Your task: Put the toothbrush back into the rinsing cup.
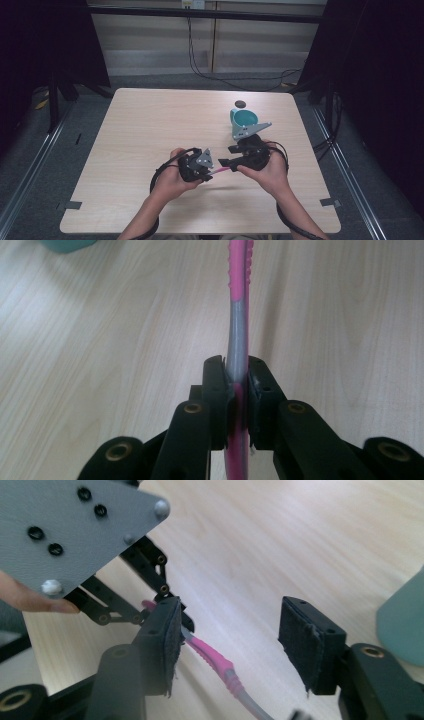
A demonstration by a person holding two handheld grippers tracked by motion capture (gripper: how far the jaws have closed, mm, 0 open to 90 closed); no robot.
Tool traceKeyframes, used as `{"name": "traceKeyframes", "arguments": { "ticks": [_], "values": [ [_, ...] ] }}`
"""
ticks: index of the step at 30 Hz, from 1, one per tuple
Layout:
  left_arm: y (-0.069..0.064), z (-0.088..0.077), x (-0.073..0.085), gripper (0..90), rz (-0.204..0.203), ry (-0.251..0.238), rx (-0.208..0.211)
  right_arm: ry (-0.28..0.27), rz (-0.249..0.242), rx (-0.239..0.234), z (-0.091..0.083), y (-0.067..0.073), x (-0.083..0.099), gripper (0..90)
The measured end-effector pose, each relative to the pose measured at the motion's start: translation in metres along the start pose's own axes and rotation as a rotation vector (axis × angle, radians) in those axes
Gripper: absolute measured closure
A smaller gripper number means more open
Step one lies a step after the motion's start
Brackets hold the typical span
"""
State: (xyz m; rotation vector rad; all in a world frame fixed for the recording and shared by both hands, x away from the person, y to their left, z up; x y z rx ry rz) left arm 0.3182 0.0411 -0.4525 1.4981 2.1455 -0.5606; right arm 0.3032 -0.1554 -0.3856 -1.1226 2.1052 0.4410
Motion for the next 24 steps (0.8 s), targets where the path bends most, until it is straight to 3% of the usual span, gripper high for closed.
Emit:
{"name": "traceKeyframes", "arguments": {
  "ticks": [3, 5, 8, 12, 17, 20, 21, 24],
  "values": [
    [0.003, -0.002, 0.002, 81.5, -0.021, 0.012, -0.013, -0.025, 0.036, 0.005, -0.006, -0.004, 0.001, 39.0],
    [0.009, -0.004, 0.005, 81.5, -0.066, 0.037, -0.022, -0.030, 0.035, 0.018, -0.009, -0.006, 0.001, 38.1],
    [0.013, -0.005, 0.007, 81.5, -0.086, 0.049, -0.032, -0.034, 0.045, 0.012, -0.011, -0.007, 0.002, 36.8],
    [0.018, -0.010, 0.011, 81.4, -0.148, 0.035, -0.049, -0.030, 0.057, 0.012, -0.011, -0.008, 0.008, 36.2],
    [0.022, -0.014, 0.014, 81.4, -0.170, 0.030, -0.053, -0.025, 0.068, 0.010, -0.009, -0.010, 0.013, 35.9],
    [0.023, -0.015, 0.016, 81.4, -0.206, 0.010, -0.050, -0.033, 0.086, 0.002, -0.008, -0.010, 0.018, 36.0],
    [0.024, -0.016, 0.016, 81.4, -0.199, 0.014, -0.049, -0.031, 0.094, 0.003, -0.008, -0.010, 0.019, 36.0],
    [0.025, -0.019, 0.017, 81.4, -0.241, -0.019, -0.042, -0.055, 0.120, -0.016, -0.006, -0.010, 0.024, 36.5]
  ]
}}
Point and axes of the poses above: each handheld gripper's, and its own axes: z roughly forward along the jaws, x roughly out of its underside, y roughly to its left, the point moved 1 cm from there along z, roughly forward along the jaws, and after that the axes turned 10 degrees about -z, right-handed, at the moved point
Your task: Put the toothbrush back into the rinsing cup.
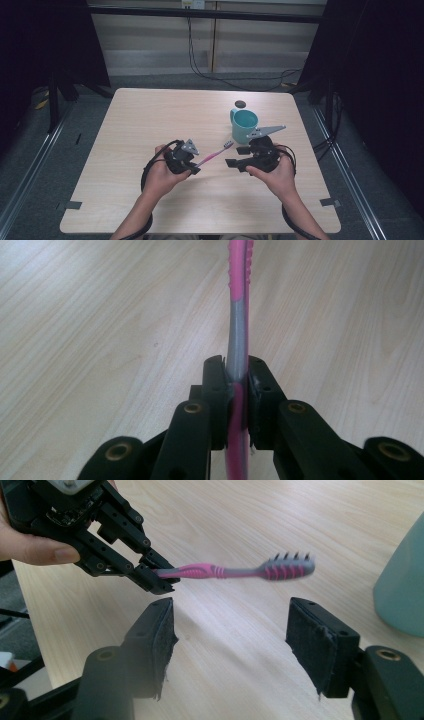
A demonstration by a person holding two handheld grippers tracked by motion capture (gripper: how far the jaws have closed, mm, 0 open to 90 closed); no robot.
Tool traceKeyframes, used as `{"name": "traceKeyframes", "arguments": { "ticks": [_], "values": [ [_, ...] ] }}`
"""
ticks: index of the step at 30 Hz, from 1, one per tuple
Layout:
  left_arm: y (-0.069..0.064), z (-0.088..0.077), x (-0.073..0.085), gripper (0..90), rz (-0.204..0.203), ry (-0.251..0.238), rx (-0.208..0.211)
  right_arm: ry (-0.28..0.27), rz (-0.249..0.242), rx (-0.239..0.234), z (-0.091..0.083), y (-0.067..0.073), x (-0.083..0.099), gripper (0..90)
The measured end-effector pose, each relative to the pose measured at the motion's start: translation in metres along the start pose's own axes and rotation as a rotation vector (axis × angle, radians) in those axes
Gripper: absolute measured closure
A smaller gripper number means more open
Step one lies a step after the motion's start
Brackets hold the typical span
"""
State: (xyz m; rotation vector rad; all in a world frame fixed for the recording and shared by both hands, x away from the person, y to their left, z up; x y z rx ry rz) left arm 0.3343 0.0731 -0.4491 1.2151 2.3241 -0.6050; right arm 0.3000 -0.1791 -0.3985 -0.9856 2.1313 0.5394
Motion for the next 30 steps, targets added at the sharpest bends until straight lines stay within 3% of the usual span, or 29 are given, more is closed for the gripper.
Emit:
{"name": "traceKeyframes", "arguments": {
  "ticks": [3, 7, 12, 22, 30],
  "values": [
    [0.001, -0.001, 0.000, 81.4, -0.014, -0.012, 0.008, -0.009, 0.006, -0.004, 0.001, 0.000, 0.002, 37.1],
    [0.001, -0.003, 0.000, 81.4, -0.080, -0.058, 0.043, -0.039, 0.024, -0.010, 0.004, 0.001, 0.005, 39.0],
    [-0.001, -0.003, -0.001, 81.4, -0.081, -0.072, 0.048, -0.076, 0.046, -0.019, 0.005, 0.001, 0.007, 41.3],
    [-0.002, -0.003, 0.000, 81.4, -0.120, -0.107, 0.061, -0.119, 0.068, -0.022, 0.011, 0.005, 0.007, 46.5],
    [-0.007, -0.005, 0.000, 81.3, -0.126, -0.152, 0.081, -0.159, 0.129, 0.001, 0.019, 0.004, 0.008, 50.5]
  ]
}}
Point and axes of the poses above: each handheld gripper's, and its own axes: z roughly forward along the jaws, x roughly out of its underside, y roughly to its left, the point moved 1 cm from there along z, roughly forward along the jaws, and after that the axes turned 10 degrees about -z, right-handed, at the moved point
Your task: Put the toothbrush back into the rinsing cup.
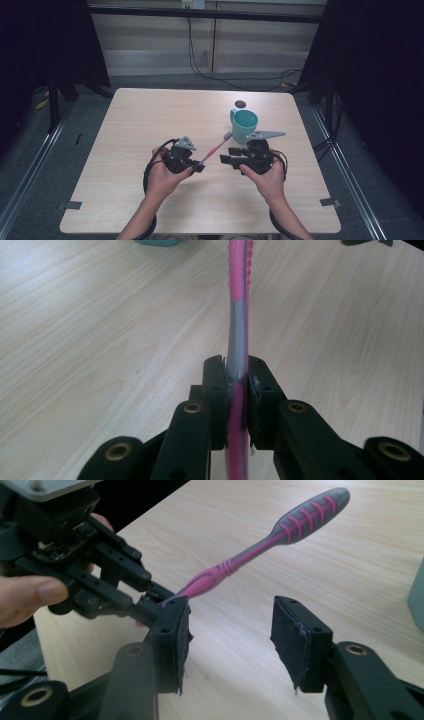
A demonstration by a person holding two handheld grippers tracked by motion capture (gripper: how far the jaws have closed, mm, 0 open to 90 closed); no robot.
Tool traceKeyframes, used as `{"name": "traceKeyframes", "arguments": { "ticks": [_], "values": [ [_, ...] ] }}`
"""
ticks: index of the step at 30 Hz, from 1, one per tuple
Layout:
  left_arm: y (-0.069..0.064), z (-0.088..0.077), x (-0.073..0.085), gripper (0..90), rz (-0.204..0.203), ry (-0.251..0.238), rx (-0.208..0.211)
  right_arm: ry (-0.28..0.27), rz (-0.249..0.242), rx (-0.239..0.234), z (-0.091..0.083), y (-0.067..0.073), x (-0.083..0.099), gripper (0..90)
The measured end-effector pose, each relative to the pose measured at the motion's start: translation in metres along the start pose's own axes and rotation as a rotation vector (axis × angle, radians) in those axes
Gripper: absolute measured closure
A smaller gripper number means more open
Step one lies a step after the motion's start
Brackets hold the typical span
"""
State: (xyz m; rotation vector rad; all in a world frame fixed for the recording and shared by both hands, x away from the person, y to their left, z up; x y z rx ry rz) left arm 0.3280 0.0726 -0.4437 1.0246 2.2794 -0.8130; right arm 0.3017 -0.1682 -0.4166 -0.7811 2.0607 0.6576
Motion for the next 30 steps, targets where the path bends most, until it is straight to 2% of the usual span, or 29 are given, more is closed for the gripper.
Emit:
{"name": "traceKeyframes", "arguments": {
  "ticks": [5, 7, 13, 14, 22, 24, 27, 28, 30],
  "values": [
    [-0.004, 0.001, -0.001, 81.3, 0.012, -0.012, 0.006, -0.007, 0.011, -0.002, 0.006, 0.001, -0.004, 53.4],
    [-0.005, 0.002, -0.002, 81.4, 0.016, -0.011, 0.011, -0.031, 0.037, -0.004, 0.007, -0.001, -0.007, 58.4],
    [-0.006, 0.007, 0.000, 81.3, 0.014, -0.008, 0.016, -0.076, 0.055, -0.012, 0.006, -0.002, -0.014, 66.1],
    [-0.008, 0.010, 0.001, 81.3, 0.006, -0.004, 0.019, -0.089, 0.058, -0.017, 0.004, -0.001, -0.016, 71.0],
    [-0.018, 0.022, 0.000, 80.9, 0.008, 0.005, 0.037, -0.125, 0.085, -0.028, 0.004, 0.000, -0.022, 77.5],
    [-0.020, 0.025, -0.001, 80.6, 0.010, -0.004, 0.033, -0.126, 0.106, -0.044, 0.004, -0.001, -0.023, 80.8],
    [-0.024, 0.028, -0.001, 80.3, 0.006, -0.022, 0.051, -0.138, 0.119, -0.059, 0.003, -0.002, -0.023, 83.0],
    [-0.027, 0.031, -0.002, 79.6, 0.020, -0.025, 0.053, -0.151, 0.127, -0.081, 0.003, -0.002, -0.024, 85.1],
    [-0.028, 0.032, -0.002, 78.7, 0.023, -0.031, 0.054, -0.158, 0.125, -0.083, 0.003, -0.001, -0.024, 85.7]
  ]
}}
Point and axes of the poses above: each handheld gripper's, and its own axes: z roughly forward along the jaws, x roughly out of its underside, y roughly to its left, the point moved 1 cm from there along z, roughly forward along the jaws, and after that the axes turned 10 degrees about -z, right-handed, at the moved point
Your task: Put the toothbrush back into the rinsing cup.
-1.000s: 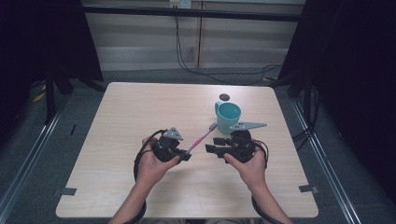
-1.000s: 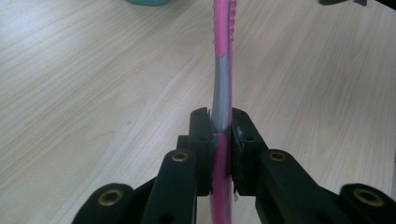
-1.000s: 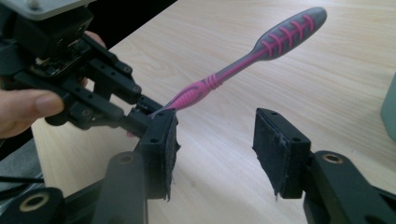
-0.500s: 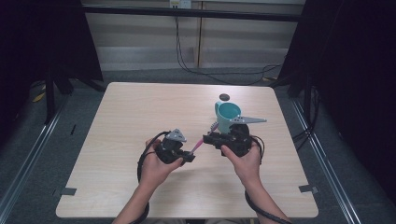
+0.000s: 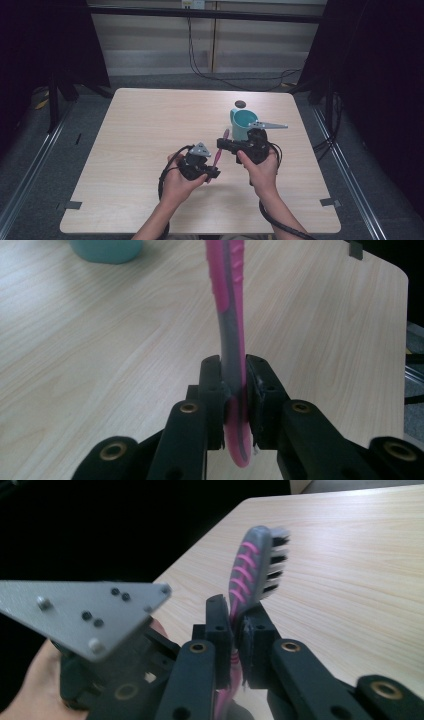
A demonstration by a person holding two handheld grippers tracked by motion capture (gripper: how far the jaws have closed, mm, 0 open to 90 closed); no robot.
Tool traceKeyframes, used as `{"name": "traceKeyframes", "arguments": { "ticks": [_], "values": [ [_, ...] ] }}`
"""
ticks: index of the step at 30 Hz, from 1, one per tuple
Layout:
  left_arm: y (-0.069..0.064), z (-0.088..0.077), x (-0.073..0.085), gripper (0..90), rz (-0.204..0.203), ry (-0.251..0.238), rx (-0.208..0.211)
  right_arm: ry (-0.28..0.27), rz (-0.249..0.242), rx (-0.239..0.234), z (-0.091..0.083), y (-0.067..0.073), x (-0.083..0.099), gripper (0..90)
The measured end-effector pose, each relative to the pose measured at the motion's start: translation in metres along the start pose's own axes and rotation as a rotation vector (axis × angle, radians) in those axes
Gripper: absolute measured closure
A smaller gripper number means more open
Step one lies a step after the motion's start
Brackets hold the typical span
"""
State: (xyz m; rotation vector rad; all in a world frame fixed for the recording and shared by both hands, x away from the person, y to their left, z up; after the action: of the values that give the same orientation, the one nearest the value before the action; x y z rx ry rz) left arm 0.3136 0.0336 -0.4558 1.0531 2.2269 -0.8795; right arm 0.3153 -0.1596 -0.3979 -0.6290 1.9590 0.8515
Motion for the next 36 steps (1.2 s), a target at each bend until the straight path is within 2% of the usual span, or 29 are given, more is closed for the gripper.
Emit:
{"name": "traceKeyframes", "arguments": {
  "ticks": [5, 10, 18, 21, 24, 25, 27, 29, 30, 31, 32, 36],
  "values": [
    [-0.007, 0.006, -0.001, 76.0, 0.026, -0.009, -0.003, 0.007, -0.027, 0.007, 0.000, 0.001, -0.002, 86.0],
    [-0.012, 0.008, -0.002, 73.9, 0.040, -0.009, 0.004, 0.000, -0.029, 0.009, -0.001, 0.001, -0.002, 86.1],
    [-0.017, 0.011, -0.004, 71.3, 0.041, -0.026, 0.026, -0.012, -0.050, 0.026, 0.001, 0.002, -0.004, 86.1],
    [-0.016, 0.013, -0.003, 64.8, 0.046, -0.032, 0.021, -0.016, -0.052, 0.028, 0.002, 0.000, -0.003, 86.1],
    [-0.014, 0.011, -0.001, 62.4, 0.043, -0.045, 0.020, -0.015, -0.058, 0.027, 0.001, 0.000, -0.004, 86.1],
    [-0.012, 0.010, -0.001, 59.5, 0.037, -0.049, 0.013, -0.016, -0.064, 0.032, 0.000, 0.000, -0.004, 86.1],
    [-0.009, 0.007, 0.000, 47.7, 0.040, -0.054, -0.018, -0.017, -0.069, 0.040, -0.003, -0.002, -0.005, 86.1],
    [-0.005, 0.004, 0.001, 40.3, 0.030, -0.062, -0.026, -0.018, -0.069, 0.042, -0.005, -0.004, -0.005, 86.1],
    [-0.002, 0.002, 0.002, 33.1, 0.035, -0.065, -0.042, -0.021, -0.075, 0.049, -0.007, -0.005, -0.007, 86.1],
    [0.000, 0.000, 0.003, 33.1, 0.038, -0.071, -0.056, -0.021, -0.075, 0.049, -0.007, -0.005, -0.007, 86.1],
    [0.005, -0.003, 0.005, 27.7, 0.037, -0.073, -0.073, -0.021, -0.081, 0.051, -0.009, -0.005, -0.008, 86.1],
    [0.014, -0.007, 0.011, 21.8, 0.036, -0.074, -0.098, -0.022, -0.098, 0.065, -0.014, -0.007, -0.011, 86.1]
  ]
}}
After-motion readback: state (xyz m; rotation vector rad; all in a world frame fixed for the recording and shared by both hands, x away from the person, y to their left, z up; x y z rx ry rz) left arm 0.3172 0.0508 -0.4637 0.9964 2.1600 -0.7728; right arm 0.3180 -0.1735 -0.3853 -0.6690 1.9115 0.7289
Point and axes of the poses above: each handheld gripper's, and its own axes: z roughly forward along the jaws, x roughly out of its underside, y roughly to its left, the point moved 1 cm from there along z, roughly forward along the jaws, and after that the axes turned 10 degrees about -z, right-handed, at the moved point
